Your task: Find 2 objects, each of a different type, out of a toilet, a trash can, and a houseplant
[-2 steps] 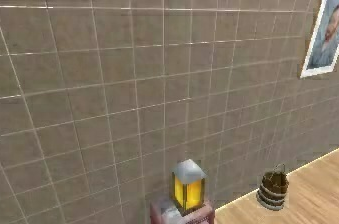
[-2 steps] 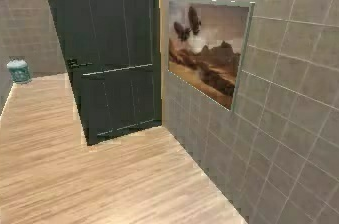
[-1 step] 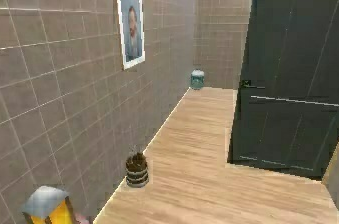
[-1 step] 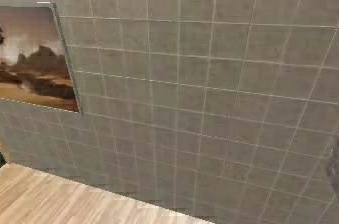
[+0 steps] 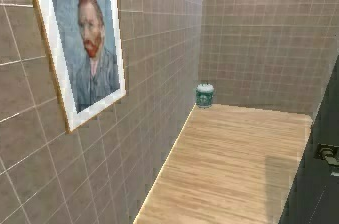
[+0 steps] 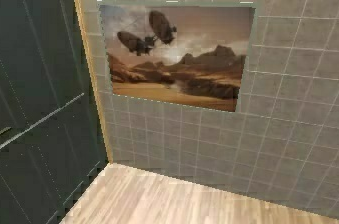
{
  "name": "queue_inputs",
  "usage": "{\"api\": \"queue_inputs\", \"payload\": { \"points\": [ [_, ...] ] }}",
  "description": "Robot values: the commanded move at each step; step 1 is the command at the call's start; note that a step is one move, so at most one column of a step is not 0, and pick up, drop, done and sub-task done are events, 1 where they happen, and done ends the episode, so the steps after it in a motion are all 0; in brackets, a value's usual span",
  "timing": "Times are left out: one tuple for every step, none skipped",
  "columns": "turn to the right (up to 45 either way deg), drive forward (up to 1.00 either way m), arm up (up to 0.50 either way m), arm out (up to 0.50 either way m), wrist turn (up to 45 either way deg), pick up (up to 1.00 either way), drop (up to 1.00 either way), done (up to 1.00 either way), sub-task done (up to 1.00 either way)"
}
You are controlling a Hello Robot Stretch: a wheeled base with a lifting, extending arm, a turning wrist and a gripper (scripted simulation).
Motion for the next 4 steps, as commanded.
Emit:
{"api": "queue_inputs", "payload": {
  "points": [
    [6.0,0.00,0.00,0.00,0.0,0.00,0.00,0.00,0.00],
    [0.0,0.70,0.00,0.00,0.0,0.00,0.00,0.00,0.00],
    [12.0,0.00,0.00,0.00,0.0,0.00,0.00,0.00,0.00],
    [0.0,0.30,0.00,0.00,0.0,0.00,0.00,0.00,0.00]
  ]
}}
